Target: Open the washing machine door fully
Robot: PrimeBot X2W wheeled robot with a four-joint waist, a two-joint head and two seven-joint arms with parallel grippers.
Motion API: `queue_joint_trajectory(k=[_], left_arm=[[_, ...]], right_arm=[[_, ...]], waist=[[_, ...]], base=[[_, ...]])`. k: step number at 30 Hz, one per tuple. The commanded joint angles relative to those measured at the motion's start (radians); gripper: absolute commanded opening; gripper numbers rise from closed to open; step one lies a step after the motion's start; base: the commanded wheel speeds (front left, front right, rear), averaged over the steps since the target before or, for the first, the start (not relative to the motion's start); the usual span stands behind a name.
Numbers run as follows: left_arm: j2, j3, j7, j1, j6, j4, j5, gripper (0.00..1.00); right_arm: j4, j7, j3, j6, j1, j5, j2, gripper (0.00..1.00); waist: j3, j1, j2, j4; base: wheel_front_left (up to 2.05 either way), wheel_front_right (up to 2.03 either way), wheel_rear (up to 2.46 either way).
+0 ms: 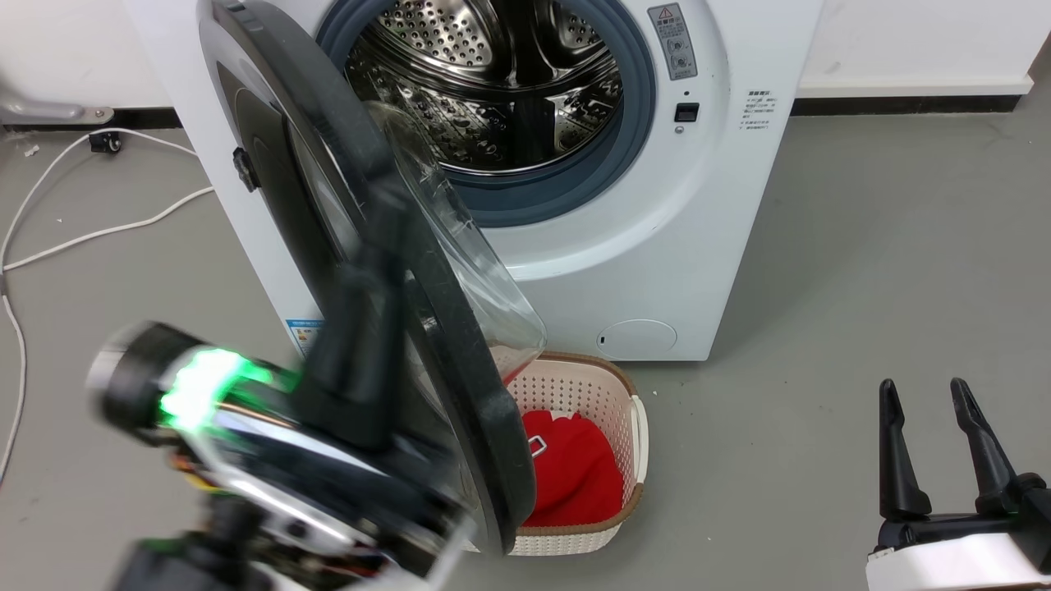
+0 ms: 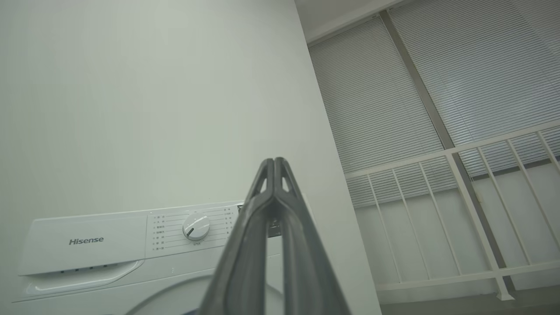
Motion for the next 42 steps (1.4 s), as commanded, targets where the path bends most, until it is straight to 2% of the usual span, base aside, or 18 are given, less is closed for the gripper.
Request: queue_joint_trajectory(k=[1,3,4,8,14,15,19,25,34,42], left_arm=[[0.010,-0.065,-0.001,0.037,0.000,0.017,-0.023,0.00],[0.020,-0.127,-0.001,0.071,0.000,0.050,-0.045,0.00],[0.040,-0.205,0.001,0.135,0.000,0.124,-0.084,0.00],[0.054,-0.270,0.041,0.195,0.000,0.225,-0.128,0.00],[0.058,-0.307,0.109,0.252,0.006,0.357,-0.154,0.00],[0.058,-0.307,0.109,0.252,0.006,0.357,-0.154,0.00],[0.030,-0.298,0.089,0.206,0.028,0.525,-0.167,0.00],[0.008,-0.279,0.055,0.154,0.056,0.625,-0.175,0.00],[0.005,-0.256,0.026,0.138,0.095,0.681,-0.167,0.00],[0.017,-0.230,0.016,0.210,0.134,0.642,-0.186,0.00]], right_arm=[[0.004,-0.003,-0.001,-0.001,-0.006,0.005,0.002,1.00],[0.006,-0.003,-0.002,-0.001,-0.004,0.005,0.003,1.00],[0.010,-0.003,-0.004,-0.001,0.004,0.008,0.002,1.00],[0.016,-0.003,0.000,-0.001,0.014,0.011,0.003,1.00],[0.023,0.001,0.009,-0.001,0.014,0.018,0.002,1.00],[0.023,0.001,0.009,-0.001,0.014,0.018,0.002,1.00],[0.033,0.006,0.024,-0.001,0.004,0.025,0.002,1.00],[0.043,0.009,0.028,-0.001,-0.001,0.031,0.002,1.00],[0.050,0.010,0.028,-0.001,-0.007,0.040,0.002,1.00],[0.056,0.011,0.033,-0.001,-0.006,0.047,0.002,1.00]], waist=[[-0.002,0.0000,-0.0001,0.000],[-0.005,0.0000,-0.0001,0.001],[-0.009,0.0000,-0.0001,0.005],[-0.011,0.0000,-0.0001,0.012],[-0.011,0.0000,-0.0001,0.017],[-0.011,0.0000,-0.0001,0.017],[-0.003,0.0000,-0.0001,0.006],[0.002,0.0000,-0.0001,-0.011],[0.011,0.0000,-0.0001,-0.003],[0.010,0.0000,-0.0001,0.045]], base=[[0.00,0.00,0.00],[0.00,0.00,0.00],[0.00,0.00,0.00],[0.00,0.00,0.00],[0.00,0.00,0.00],[0.00,0.00,0.00],[0.00,0.00,0.00],[0.00,0.00,0.00],[0.00,0.00,0.00],[0.00,0.00,0.00]])
